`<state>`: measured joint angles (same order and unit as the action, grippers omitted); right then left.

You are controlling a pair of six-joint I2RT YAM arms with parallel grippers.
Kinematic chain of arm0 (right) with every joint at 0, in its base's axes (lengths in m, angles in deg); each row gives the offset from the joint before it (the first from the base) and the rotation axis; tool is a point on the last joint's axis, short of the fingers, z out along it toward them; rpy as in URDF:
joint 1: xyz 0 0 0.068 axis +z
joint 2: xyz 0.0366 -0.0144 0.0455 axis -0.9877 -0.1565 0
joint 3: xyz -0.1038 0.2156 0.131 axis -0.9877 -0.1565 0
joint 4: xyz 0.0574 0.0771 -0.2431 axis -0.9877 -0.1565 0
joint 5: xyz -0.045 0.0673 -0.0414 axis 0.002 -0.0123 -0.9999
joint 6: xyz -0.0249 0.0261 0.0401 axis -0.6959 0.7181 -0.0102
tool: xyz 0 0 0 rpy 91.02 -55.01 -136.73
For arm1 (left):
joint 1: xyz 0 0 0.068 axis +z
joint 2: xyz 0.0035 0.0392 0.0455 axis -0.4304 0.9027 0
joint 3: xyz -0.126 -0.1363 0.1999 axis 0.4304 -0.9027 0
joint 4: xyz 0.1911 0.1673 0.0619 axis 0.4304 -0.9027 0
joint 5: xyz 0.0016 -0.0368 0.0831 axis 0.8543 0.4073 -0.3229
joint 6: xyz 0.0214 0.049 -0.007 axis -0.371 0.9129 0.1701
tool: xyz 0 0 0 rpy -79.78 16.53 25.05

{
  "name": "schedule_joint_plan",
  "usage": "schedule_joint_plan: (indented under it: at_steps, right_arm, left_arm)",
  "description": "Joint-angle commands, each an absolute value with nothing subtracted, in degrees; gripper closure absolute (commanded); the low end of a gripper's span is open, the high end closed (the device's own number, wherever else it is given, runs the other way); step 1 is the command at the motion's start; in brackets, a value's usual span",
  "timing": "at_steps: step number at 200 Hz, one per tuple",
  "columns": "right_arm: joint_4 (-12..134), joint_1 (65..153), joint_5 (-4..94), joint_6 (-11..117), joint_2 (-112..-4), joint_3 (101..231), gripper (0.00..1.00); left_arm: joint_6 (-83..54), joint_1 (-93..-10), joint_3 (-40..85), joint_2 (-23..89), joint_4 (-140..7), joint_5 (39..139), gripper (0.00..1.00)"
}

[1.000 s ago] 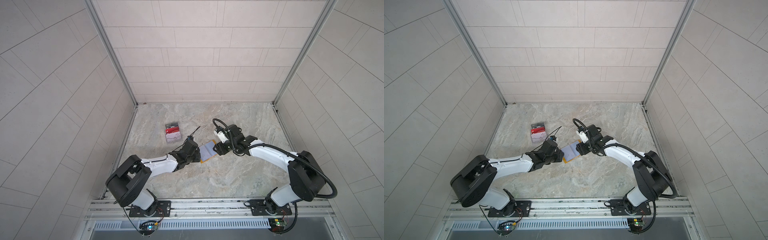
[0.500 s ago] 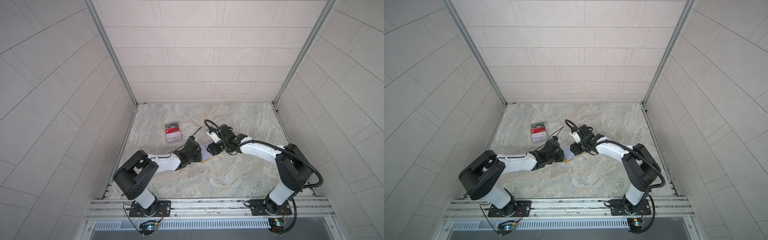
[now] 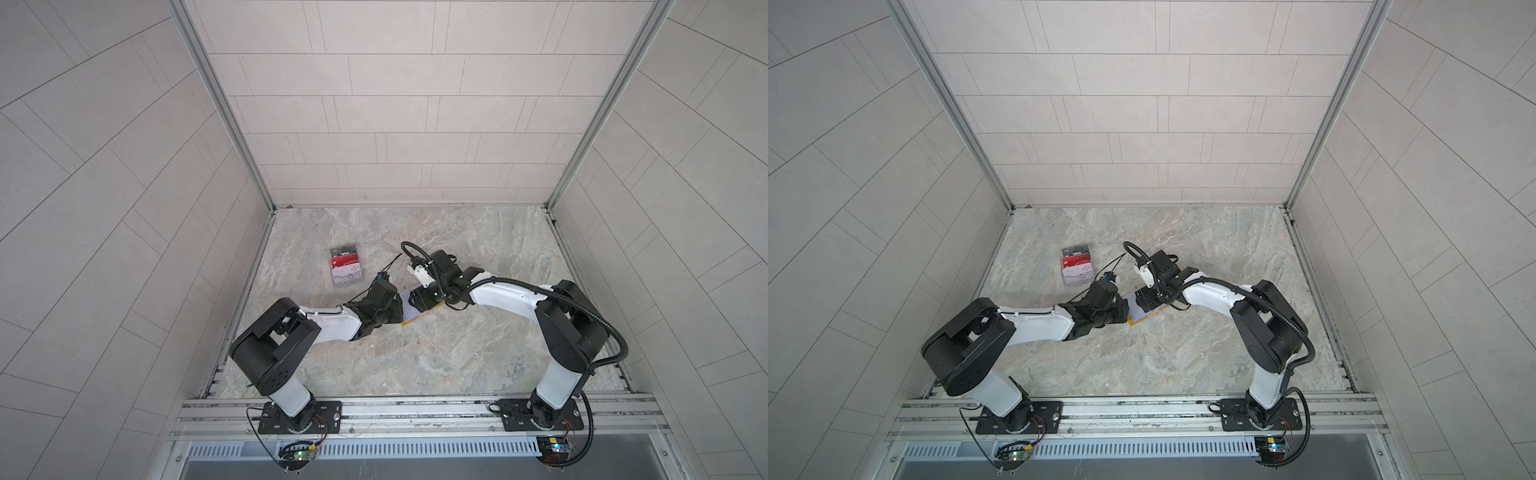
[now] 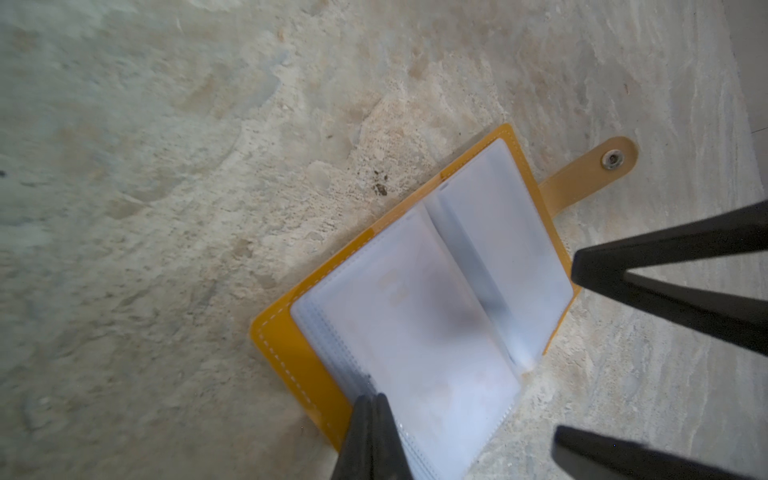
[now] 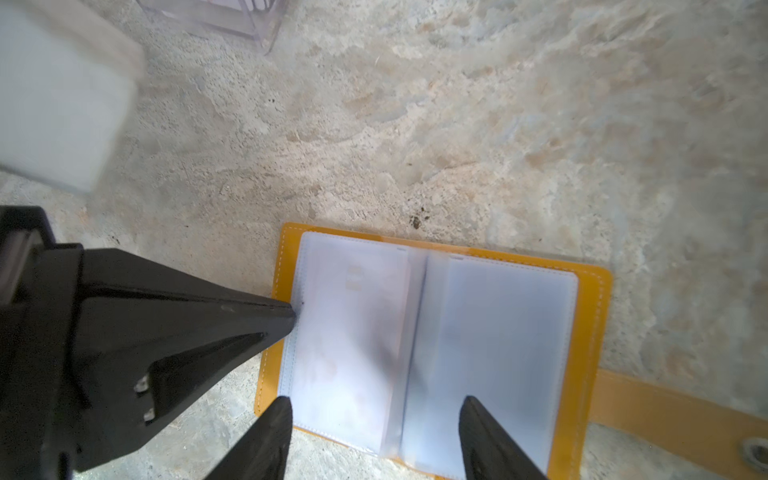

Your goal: Take the credit cards out of the card holder

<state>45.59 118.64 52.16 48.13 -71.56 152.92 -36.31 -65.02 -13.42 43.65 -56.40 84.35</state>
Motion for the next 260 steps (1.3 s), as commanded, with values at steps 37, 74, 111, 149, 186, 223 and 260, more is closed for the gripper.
schedule_joint_plan:
  at_steps: [37,74,111,149,186,223,260]
  right_arm:
    - [45.5,119.7,50.1,49.0,-74.5,154.8,0.33]
    - [45.5,120.4,48.7,49.1,-75.6,155.3,0.31]
    - [45.8,121.5,47.2,48.6,-76.5,155.6,0.29]
    - [45.6,122.4,46.2,48.3,-78.0,156.5,0.29]
    - [45.2,123.0,44.7,48.2,-78.9,156.9,0.28]
    - [45.4,123.5,44.4,48.2,-79.6,156.8,0.27]
    - [45.4,123.8,43.5,48.2,-80.3,156.6,0.27]
  left_arm:
    - [-36.7,-63.7,-15.7,42.4,-57.4,84.9,1.0]
    - [-36.0,-63.0,-16.2,42.1,-57.5,86.3,1.0]
    - [-35.3,-62.8,-16.1,42.3,-57.6,86.5,1.0]
    - [-35.1,-62.6,-16.5,42.3,-58.1,86.2,1.0]
    - [-35.5,-62.4,-17.2,42.3,-57.9,86.0,1.0]
    - [-35.0,-62.3,-17.2,42.9,-57.5,86.5,1.0]
    - [-34.7,-62.3,-17.1,43.2,-57.2,86.9,1.0]
